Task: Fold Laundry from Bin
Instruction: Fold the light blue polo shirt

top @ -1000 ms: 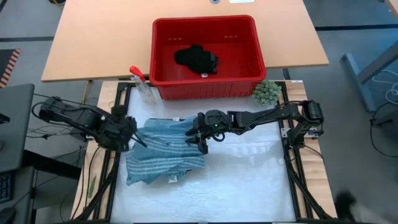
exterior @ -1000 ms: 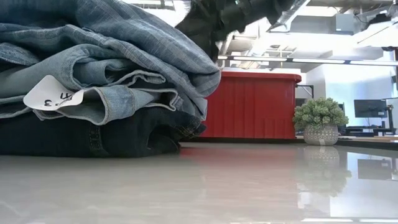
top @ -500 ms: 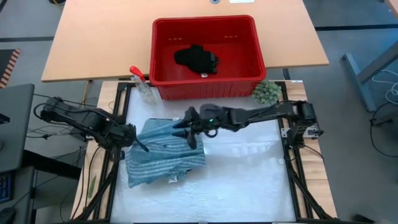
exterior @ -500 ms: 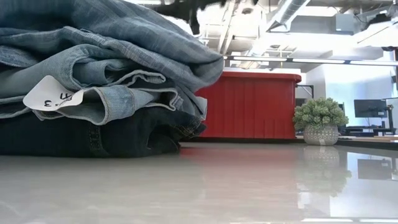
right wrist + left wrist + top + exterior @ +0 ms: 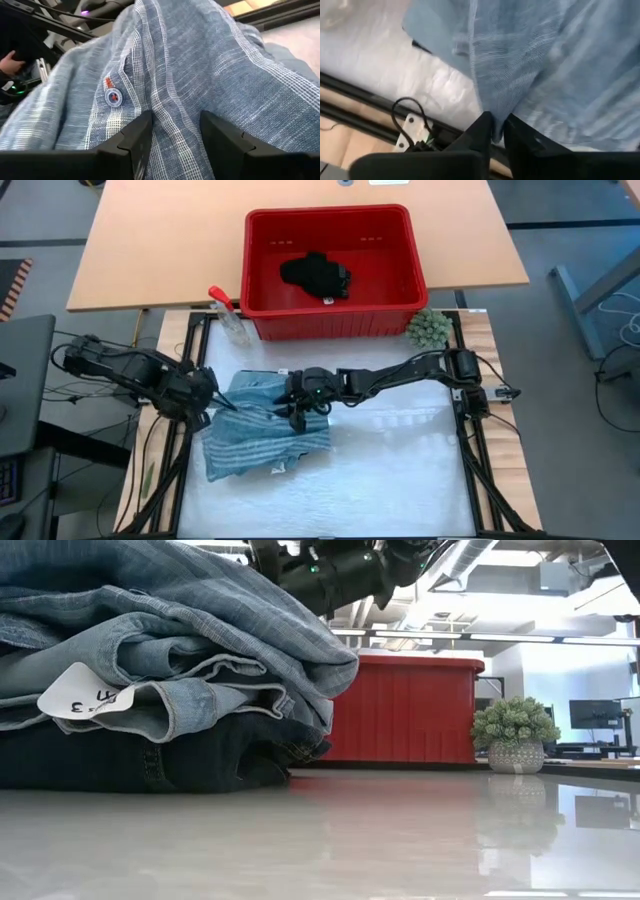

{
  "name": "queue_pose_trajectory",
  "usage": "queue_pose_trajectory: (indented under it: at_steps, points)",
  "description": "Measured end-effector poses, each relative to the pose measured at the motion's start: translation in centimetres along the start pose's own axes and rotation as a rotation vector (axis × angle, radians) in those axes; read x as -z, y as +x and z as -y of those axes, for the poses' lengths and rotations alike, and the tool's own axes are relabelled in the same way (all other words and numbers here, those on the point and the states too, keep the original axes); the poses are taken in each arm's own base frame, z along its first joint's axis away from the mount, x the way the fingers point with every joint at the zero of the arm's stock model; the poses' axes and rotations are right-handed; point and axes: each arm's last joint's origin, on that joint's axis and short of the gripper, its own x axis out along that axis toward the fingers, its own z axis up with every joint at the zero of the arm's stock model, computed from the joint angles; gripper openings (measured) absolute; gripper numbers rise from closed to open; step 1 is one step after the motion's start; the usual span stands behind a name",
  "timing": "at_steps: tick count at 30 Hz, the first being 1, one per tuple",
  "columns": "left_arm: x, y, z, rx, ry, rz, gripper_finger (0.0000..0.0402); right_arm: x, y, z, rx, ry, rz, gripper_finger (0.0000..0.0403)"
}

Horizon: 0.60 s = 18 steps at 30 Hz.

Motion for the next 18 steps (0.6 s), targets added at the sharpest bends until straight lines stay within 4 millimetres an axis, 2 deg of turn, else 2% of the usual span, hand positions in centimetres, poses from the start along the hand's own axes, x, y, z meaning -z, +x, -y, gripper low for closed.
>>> queue_pose_trajectory:
  at_steps: [4,7,10,14,18]
  points:
    - [-0.8,-2.6,-0.4,-0.053,-0.041,0.202,0.0075,0.0,0.0,0.3,0.008,-0.002,-0.003,0.0195]
    - [-2.1,-4.7,-0.5,-0.123,-0.159,0.519,0.0097,-0.2,-0.2,0.5,0.012,0.001,0.000,0.0195]
    - [-3.9,-5.5,0.7,-0.042,-0.190,0.768,0.0108,-1.0,-0.3,0.7,0.018,0.004,0.003,0.0195]
    - [-6.1,-3.5,3.0,0.054,-0.175,0.892,0.0110,-2.8,-0.6,0.3,0.012,-0.034,-0.022,0.0195]
    - [-6.6,0.9,4.8,0.115,-0.196,0.832,0.0108,-4.4,-1.3,-0.2,0.032,-0.123,-0.111,0.0195]
